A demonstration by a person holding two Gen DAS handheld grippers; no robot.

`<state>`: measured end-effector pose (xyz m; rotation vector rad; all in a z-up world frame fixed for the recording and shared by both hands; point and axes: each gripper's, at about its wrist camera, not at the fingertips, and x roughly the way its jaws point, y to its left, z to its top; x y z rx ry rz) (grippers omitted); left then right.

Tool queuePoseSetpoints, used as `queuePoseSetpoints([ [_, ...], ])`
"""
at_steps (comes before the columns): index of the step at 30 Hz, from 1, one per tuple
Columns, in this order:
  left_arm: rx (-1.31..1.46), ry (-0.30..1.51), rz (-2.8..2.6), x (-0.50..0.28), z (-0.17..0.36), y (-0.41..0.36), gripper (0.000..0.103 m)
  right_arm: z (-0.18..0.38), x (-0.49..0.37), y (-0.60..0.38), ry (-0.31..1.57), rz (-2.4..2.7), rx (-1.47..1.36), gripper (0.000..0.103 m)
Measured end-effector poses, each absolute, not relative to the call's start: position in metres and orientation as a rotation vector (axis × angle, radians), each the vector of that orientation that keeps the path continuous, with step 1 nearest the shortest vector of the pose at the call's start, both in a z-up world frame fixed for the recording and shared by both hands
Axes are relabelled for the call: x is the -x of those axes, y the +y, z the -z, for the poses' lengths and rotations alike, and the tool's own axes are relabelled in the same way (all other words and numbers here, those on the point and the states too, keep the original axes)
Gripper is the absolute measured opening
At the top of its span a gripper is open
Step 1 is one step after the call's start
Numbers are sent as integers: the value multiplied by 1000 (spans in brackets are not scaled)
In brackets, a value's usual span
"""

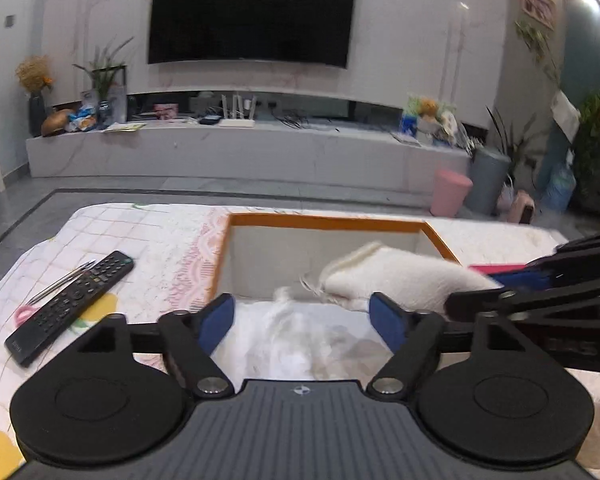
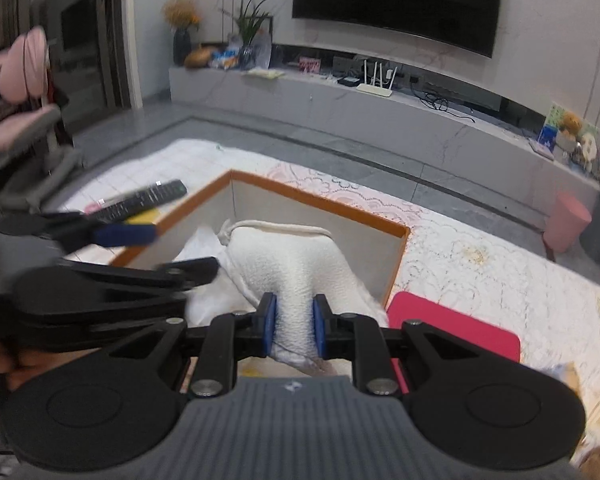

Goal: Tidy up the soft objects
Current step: 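Carry the white fuzzy slipper with the right gripper while the left gripper carries the bag over the shoebox, then open both grippers to drop the slipper and white bag into the shoebox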

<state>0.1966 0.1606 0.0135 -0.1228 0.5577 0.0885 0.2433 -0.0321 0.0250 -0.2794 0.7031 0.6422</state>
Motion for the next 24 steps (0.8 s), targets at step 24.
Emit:
queuePoseSetpoints([
  [24,172,575,-177,-186,-11,206,91,37,-301,42,871,-630,363,45],
])
